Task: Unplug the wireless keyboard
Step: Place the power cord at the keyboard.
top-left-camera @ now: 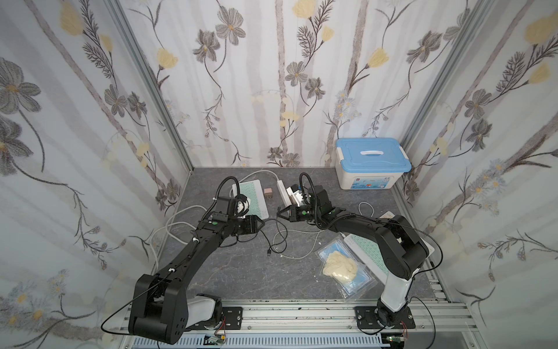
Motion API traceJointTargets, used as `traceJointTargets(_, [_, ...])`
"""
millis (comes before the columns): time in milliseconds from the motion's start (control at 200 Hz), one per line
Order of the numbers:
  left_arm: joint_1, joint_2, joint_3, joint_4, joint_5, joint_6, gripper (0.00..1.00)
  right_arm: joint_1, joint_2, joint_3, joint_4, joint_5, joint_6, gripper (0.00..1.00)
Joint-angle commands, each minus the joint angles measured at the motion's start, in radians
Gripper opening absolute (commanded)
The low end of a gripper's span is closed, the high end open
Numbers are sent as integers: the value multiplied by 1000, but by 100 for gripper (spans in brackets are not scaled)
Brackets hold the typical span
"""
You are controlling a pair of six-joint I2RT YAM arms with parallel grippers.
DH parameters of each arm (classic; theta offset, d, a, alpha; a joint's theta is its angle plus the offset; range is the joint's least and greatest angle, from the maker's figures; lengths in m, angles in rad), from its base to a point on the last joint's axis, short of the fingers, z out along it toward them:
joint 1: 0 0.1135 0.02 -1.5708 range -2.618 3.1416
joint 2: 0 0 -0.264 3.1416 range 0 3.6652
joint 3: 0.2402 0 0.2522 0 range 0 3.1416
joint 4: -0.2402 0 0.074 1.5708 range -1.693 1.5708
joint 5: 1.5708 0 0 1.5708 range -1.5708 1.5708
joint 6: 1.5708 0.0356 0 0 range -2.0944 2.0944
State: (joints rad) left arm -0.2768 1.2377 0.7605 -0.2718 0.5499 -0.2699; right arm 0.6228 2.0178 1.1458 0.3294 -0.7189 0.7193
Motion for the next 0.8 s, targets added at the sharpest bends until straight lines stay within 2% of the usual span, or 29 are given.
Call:
traceJointTargets(0, [-60, -14, -62, 189, 32, -19, 67, -4, 17, 9, 106, -43, 94, 0])
traceJointTargets(155, [-114, 16, -128, 374, 43, -94, 67, -5, 14, -10, 157, -58, 151, 0])
traceJointTargets(385, [-141, 130, -104, 426, 30, -104, 64, 0, -17, -41, 208, -56, 193, 0])
traceJointTargets(475, [-148, 157, -91, 443, 18, -107, 50, 2, -21, -43, 206, -56, 193, 0])
traceJointTargets(574, [-148, 163, -83, 437, -21, -116, 19, 2, -28, -48, 204, -51, 192, 0])
traceJointTargets(664, [-148, 145, -80, 423, -38, -114, 2, 2, -35, -52, 199, -48, 188, 0])
traceJointTargets(744, [-148, 109, -74, 383, -80, -103, 0, 0, -39, -52, 192, -46, 180, 0])
traceJointTargets(794, [-147, 78, -66, 343, -124, -95, 0, -1, -43, -52, 188, -47, 173, 11])
